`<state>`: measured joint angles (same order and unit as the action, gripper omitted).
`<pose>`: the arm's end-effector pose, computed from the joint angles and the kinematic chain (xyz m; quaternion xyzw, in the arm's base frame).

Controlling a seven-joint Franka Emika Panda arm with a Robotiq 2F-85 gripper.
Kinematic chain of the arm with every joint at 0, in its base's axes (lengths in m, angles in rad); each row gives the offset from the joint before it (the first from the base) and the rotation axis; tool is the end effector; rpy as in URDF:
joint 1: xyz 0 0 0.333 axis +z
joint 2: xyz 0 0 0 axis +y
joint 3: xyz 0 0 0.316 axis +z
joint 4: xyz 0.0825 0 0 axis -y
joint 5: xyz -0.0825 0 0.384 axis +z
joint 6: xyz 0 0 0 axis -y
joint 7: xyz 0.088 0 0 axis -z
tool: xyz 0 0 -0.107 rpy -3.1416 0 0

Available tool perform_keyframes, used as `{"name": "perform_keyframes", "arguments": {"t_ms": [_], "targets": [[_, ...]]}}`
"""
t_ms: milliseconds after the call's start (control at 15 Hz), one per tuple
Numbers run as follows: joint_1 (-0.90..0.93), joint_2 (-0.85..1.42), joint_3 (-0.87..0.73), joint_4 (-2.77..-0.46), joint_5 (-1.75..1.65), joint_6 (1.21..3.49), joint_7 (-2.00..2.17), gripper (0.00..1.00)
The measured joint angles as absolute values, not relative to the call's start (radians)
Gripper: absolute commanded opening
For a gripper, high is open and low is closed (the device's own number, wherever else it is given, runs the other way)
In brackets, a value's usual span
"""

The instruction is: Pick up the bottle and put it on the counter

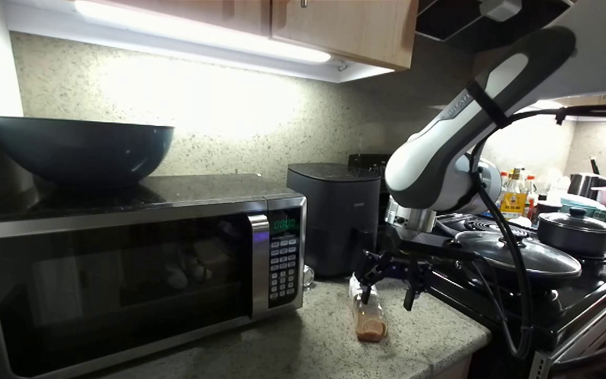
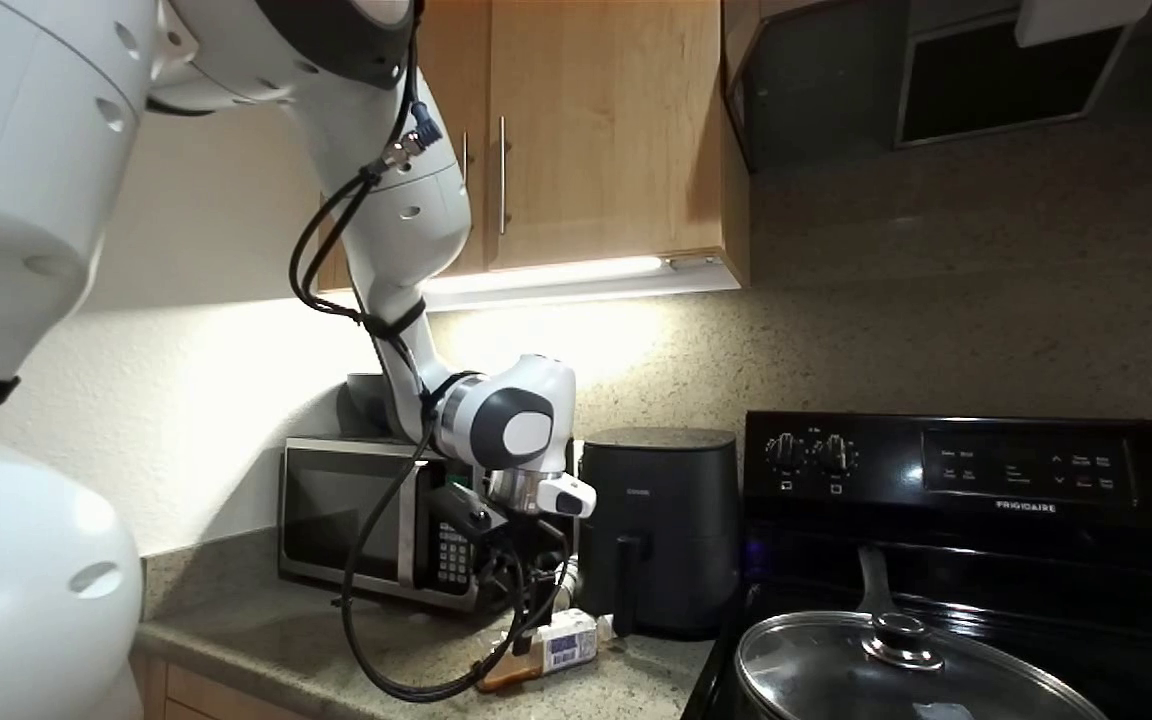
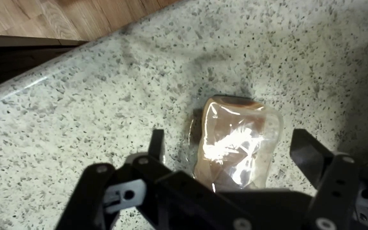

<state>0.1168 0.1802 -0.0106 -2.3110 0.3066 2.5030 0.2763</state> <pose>0.5222 0.0535 0.2673 -0.9744 0.2055 0.0114 0.0903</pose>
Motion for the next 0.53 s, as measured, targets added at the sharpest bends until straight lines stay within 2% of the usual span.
{"name": "perform_keyframes", "arguments": {"t_ms": [533], "targets": [[0.104, 0.225, -0.007, -2.277, 0.305, 2.538, 0.276, 1.0]]}}
